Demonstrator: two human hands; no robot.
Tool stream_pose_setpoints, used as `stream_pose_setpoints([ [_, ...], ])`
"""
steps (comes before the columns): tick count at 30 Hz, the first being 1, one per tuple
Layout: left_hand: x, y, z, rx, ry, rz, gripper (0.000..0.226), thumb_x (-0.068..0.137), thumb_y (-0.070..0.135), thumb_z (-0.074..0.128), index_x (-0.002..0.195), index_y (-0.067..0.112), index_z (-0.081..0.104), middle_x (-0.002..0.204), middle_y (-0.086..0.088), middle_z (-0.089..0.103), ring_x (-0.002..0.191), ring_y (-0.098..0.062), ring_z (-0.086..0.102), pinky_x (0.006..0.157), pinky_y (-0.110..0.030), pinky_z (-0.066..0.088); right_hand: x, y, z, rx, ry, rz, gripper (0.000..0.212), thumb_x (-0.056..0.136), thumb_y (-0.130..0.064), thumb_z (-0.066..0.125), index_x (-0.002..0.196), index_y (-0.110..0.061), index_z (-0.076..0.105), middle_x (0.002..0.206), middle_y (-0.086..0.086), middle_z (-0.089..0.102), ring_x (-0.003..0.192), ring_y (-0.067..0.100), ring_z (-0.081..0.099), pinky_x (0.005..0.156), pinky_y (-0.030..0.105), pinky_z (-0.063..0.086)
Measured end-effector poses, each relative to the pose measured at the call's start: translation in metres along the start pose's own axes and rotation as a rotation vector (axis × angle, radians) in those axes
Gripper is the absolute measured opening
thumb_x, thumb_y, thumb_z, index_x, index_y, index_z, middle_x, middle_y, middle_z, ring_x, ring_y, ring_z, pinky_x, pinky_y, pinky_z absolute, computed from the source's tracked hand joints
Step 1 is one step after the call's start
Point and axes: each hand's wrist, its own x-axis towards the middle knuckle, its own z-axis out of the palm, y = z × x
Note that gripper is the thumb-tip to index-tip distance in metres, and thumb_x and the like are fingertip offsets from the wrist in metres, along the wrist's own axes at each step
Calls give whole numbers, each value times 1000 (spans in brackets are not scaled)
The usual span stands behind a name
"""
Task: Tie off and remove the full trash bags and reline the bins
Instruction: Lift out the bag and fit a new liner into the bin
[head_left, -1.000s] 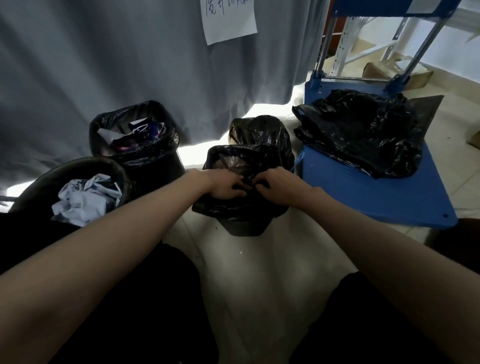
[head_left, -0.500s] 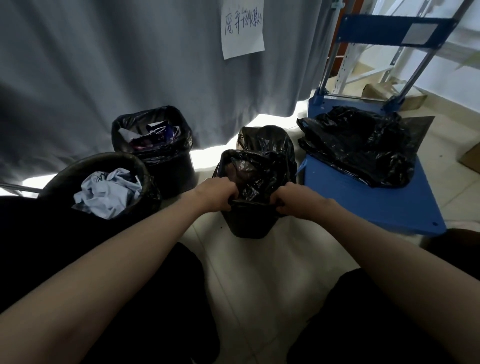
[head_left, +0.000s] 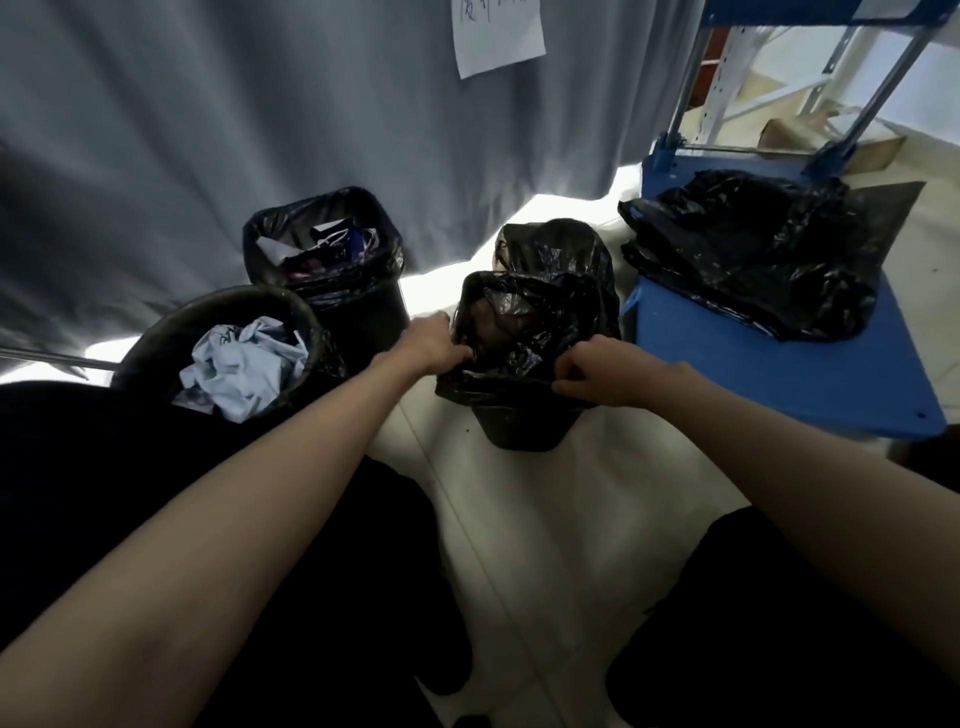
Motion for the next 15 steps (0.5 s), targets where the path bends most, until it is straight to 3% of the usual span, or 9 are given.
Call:
stream_pose_setpoints([
  [3, -5, 0, 19, -311, -123, -165, 37, 87, 11, 59, 121, -1, 57, 111, -16, 64, 99, -29, 65, 92, -40, 55, 1, 1, 1, 2, -8, -1, 20, 97, -38, 52, 98, -23, 66, 91, 1, 64, 82, 19, 61, 73, 37, 52],
  [6, -9, -1, 27, -579, -258, -260, 16, 90, 7, 51, 103, 5, 60, 90, -9, 60, 78, -20, 57, 80, -32, 52, -1, 1, 1, 25, -24, 5, 23, 97, -38, 52, 99, -22, 67, 93, 1, 66, 83, 19, 63, 77, 40, 54],
  [8, -6, 1, 24, -491, -197, -254, 18, 92, 22, 54, 103, 9, 56, 99, -9, 56, 83, -22, 53, 71, -31, 45, -3, 1, 0, 83, 17, 18, 29, 97, -43, 51, 94, -20, 69, 86, 0, 66, 79, 18, 63, 73, 38, 54],
  [10, 0, 4, 20, -219, -29, -157, 41, 92, 31, 57, 122, 4, 54, 120, -15, 56, 107, -30, 56, 82, -34, 47, -3, 3, 1, 75, 167, 28, 35, 97, -43, 50, 88, -16, 69, 81, 1, 65, 78, 19, 62, 69, 34, 50],
  [12, 3, 12, 19, -22, 128, 34, 53, 91, 24, 56, 138, 3, 42, 140, -15, 45, 127, -35, 47, 101, -41, 43, -1, 5, 1, -2, 353, 64, 30, 98, -33, 50, 93, -11, 69, 94, 6, 62, 91, 23, 56, 75, 37, 48],
  [15, 3, 22, 25, 207, 122, 242, 62, 89, 10, 53, 147, 8, 31, 153, -11, 29, 137, -31, 35, 107, -46, 40, 4, 8, -1, 6, 411, 247, 24, 94, -19, 53, 112, -6, 62, 120, 13, 49, 110, 31, 44, 85, 44, 47],
])
